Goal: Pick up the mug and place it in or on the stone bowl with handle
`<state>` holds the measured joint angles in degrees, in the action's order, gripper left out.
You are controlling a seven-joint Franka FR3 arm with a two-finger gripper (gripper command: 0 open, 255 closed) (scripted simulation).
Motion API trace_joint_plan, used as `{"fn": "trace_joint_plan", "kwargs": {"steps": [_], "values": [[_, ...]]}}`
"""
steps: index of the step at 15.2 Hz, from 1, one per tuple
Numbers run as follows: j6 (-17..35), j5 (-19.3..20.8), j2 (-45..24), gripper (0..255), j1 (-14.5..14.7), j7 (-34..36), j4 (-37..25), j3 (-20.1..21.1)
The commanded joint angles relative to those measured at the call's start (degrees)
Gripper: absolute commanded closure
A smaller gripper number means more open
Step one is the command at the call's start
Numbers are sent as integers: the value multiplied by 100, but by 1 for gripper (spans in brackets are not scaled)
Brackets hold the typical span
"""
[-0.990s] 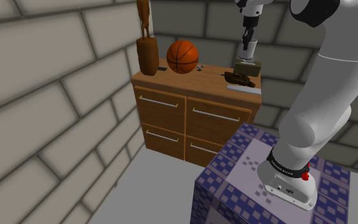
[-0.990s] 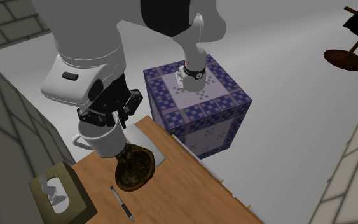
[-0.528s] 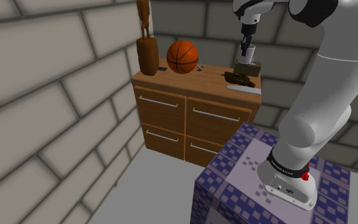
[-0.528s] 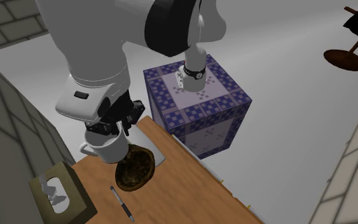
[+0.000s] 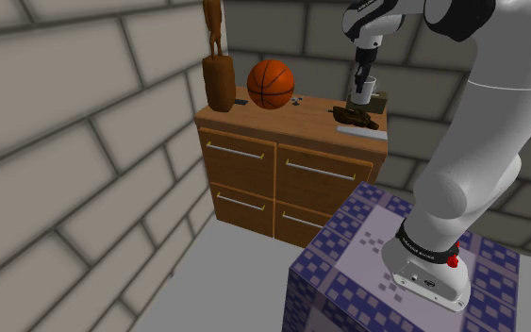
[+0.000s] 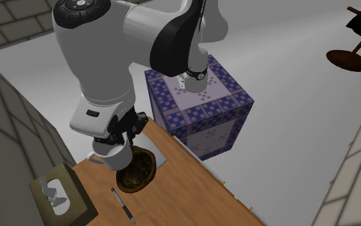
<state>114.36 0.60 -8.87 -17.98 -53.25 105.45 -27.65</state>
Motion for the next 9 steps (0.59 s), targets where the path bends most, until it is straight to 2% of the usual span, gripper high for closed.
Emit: {"fn": "trace_joint_plan", "kwargs": {"steps": [1,6,7,9], "values": [[38,-4,-6,255,-1,-1,28,0],[38,-4,-6,255,-1,-1,27,0],[38,-4,-6,0,-1,-1,28,0],[38,-4,-6,0,-1,-1,27,0]]}}
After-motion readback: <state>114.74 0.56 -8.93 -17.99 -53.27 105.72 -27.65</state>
